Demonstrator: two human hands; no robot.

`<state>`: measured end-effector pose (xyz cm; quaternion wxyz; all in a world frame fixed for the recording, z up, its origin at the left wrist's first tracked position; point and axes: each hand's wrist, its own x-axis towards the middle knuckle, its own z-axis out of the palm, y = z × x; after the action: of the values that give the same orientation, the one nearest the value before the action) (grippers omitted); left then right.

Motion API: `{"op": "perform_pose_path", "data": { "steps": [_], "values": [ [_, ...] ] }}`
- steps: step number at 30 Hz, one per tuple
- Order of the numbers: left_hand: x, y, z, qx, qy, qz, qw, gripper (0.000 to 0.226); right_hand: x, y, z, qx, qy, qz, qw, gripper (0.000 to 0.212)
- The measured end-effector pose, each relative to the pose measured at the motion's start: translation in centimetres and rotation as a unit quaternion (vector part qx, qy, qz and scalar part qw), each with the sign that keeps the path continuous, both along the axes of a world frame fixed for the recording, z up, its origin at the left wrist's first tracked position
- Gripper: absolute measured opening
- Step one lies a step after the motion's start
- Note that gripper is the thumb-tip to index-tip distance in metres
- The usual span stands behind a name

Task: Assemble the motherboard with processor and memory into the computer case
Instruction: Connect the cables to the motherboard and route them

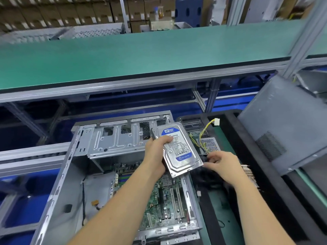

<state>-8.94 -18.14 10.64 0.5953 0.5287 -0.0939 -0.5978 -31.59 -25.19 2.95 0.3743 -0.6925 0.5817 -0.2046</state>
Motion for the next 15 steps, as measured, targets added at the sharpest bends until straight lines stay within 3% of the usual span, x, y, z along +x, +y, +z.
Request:
{"op": "perform_pose_path", "data": {
  "steps": [2, 4, 8, 12, 15],
  "values": [
    [0.0, -0.2, -0.1, 0.0, -0.001, 0.005, 1.0, 0.046, -0.2, 0.4, -1.0, -0.016, 0.034, -0.013, 0.999, 0.02],
    [0.0, -0.4, -0.1, 0.0, 0.001, 0.012, 1.0, 0.046, -0.5, 0.9, -1.8, -0.012, 0.01, -0.035, 0.999, 0.014],
    [-0.2, -0.9, -0.3, 0.002, -0.003, 0.018, 1.0, 0.048, -1.4, 1.9, -2.7, -0.02, -0.04, -0.046, 0.998, 0.032],
    [-0.4, -1.2, -0.2, 0.003, -0.01, 0.022, 1.0, 0.047, -1.8, 2.1, -3.4, -0.058, 0.081, 0.015, 0.995, 0.038],
    [-0.3, -1.2, -0.2, 0.006, -0.007, 0.011, 1.0, 0.049, -1.7, 1.8, -3.6, -0.065, 0.139, 0.017, 0.988, 0.031]
  ]
}}
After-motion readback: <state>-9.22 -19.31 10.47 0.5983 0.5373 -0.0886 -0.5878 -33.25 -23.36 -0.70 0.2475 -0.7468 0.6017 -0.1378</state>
